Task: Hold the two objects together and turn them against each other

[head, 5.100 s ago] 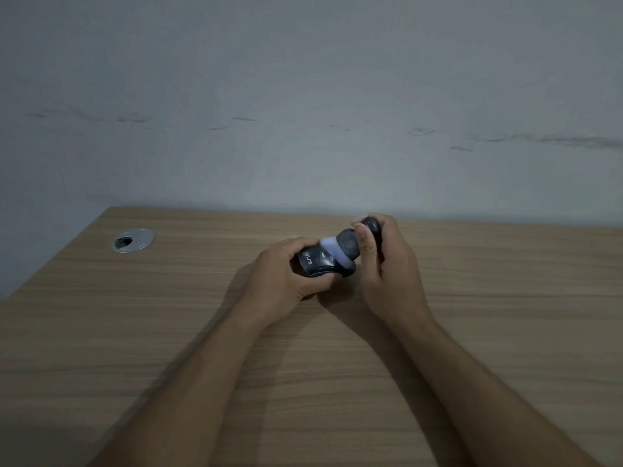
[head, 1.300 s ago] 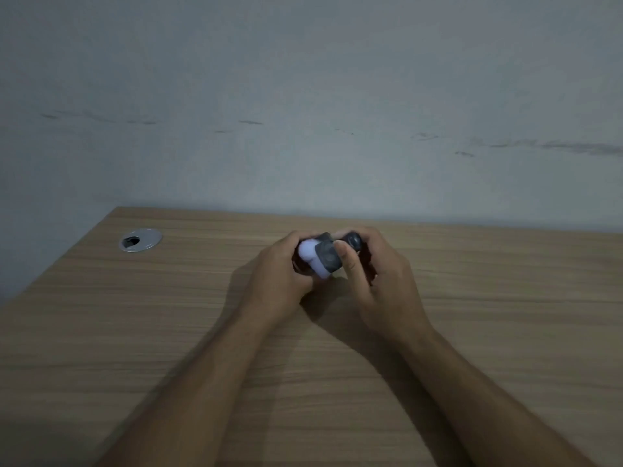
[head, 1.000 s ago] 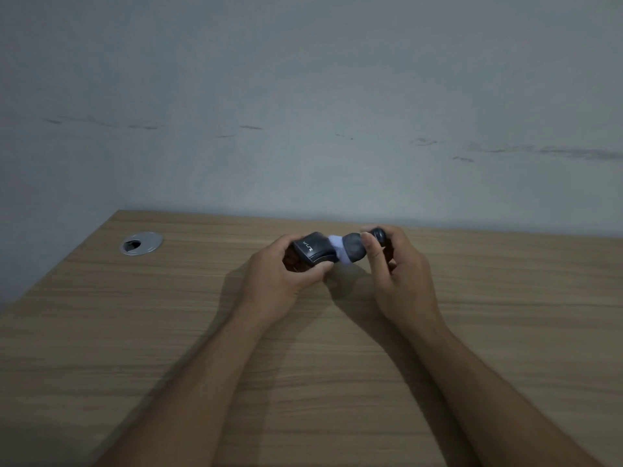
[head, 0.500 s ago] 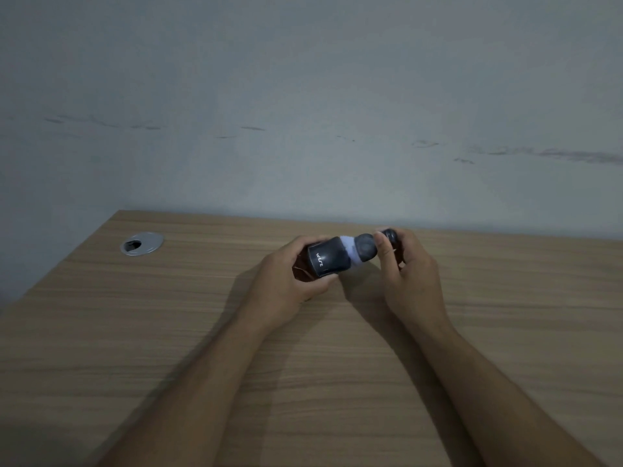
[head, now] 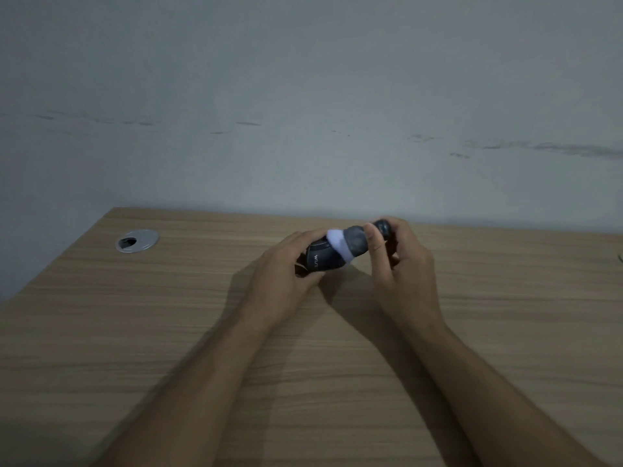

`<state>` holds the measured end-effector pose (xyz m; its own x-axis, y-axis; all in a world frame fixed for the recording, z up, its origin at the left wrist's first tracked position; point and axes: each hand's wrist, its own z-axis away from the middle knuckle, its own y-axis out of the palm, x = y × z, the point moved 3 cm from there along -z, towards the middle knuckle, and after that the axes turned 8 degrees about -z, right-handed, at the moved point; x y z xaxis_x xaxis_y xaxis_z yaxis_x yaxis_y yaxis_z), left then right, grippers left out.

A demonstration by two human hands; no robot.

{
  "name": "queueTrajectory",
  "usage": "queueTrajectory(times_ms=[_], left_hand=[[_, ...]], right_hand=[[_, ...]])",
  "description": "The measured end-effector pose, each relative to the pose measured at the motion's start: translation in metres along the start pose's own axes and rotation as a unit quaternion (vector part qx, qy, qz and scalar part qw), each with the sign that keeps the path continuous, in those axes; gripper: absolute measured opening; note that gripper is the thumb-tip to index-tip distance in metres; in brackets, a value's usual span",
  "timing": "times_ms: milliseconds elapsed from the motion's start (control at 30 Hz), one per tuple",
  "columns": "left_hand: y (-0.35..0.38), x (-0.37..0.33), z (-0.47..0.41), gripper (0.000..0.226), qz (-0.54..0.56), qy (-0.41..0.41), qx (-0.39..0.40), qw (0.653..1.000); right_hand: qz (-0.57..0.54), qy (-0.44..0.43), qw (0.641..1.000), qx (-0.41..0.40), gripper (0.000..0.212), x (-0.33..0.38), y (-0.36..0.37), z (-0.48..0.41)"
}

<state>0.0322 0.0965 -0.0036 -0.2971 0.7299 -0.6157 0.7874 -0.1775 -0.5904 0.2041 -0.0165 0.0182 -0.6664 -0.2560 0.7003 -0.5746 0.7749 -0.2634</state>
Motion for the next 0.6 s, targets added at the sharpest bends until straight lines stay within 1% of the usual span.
queueTrajectory(times_ms=[100, 200, 267, 367, 467, 533, 600], left_hand=[[-0.001, -0.004, 0.001, 0.071, 0.016, 0.013, 0.008, 1.0], [-0.002, -0.006, 0.002, 0.073, 0.01, 0.01, 0.009, 1.0], [-0.001, -0.004, 0.001, 0.076, -0.014, 0.01, 0.006, 1.0], [-0.001, -0.001, 0.0, 0.082, -0.042, -0.007, -0.007, 0.999], [-0.002, 0.0, 0.0, 0.074, 0.002, -0.014, -0.003, 1.0], [-0.001, 0.001, 0.0, 0.077, 0.006, -0.014, -0.001, 1.0], [-0.002, 0.004, -0.001, 0.082, -0.018, -0.016, -0.012, 1.0]], right_hand=[[0.018, 0.061, 0.998, -0.029, 0.013, -0.017, -0.009, -0.004], [0.005, 0.075, 0.997, -0.035, 0.015, -0.017, -0.013, -0.003], [-0.018, 0.052, 0.998, -0.014, 0.012, -0.006, -0.009, -0.001], [-0.045, -0.01, 0.997, 0.059, 0.014, 0.013, 0.006, 0.008], [-0.052, -0.043, 0.993, 0.101, 0.016, 0.02, 0.02, 0.015], [-0.048, -0.05, 0.993, 0.099, 0.014, 0.02, 0.022, 0.014], [-0.043, -0.047, 0.996, 0.063, 0.012, 0.015, 0.017, 0.01]])
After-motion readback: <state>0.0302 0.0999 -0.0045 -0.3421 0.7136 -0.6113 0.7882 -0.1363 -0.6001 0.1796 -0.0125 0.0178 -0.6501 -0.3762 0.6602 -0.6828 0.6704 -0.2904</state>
